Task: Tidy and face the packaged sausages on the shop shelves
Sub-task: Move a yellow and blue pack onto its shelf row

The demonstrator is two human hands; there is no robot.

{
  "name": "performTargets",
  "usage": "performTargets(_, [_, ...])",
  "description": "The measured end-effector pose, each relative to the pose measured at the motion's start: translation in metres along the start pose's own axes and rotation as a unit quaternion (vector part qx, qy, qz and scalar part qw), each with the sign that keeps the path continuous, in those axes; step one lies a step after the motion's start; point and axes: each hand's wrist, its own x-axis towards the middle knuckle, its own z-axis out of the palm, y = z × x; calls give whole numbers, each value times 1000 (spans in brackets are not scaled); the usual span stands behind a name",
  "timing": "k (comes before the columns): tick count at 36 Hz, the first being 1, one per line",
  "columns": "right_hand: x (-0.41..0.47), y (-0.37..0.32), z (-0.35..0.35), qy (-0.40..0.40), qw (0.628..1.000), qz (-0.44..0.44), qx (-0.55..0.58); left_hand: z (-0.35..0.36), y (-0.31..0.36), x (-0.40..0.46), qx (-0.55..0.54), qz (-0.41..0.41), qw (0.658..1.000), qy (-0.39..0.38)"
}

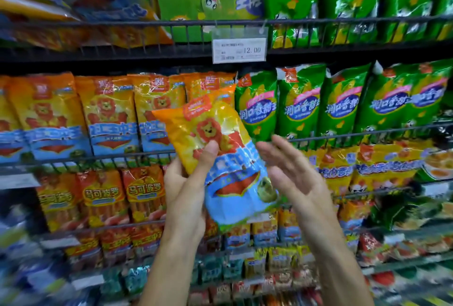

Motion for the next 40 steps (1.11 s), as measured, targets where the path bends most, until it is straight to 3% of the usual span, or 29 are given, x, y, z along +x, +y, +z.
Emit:
performTargets(3, [4,-1,1,-131,986,88,-53,1,2,-7,63,25,997,-27])
performTargets(6, [4,-5,3,-169,979,113,-30,-1,2,-10,99,40,994,-39])
performTargets(12, [9,0,9,-149,983,89,-62,-5,3,-6,170,62,982,-51])
performTargets(20, [17,4,16,-107,992,40,-44,-21,10,6,221,-47,963,-146])
performTargets(32, [29,8,6,-87,993,86,-3,-15,2,10,172,-27,976,-134])
performTargets(37, [35,-6,11,-123,987,104,-20,-3,5,10,184,7,971,-154])
performTargets(40, [37,-6,14,-87,992,88,-25,0,2,9,179,25,973,-143])
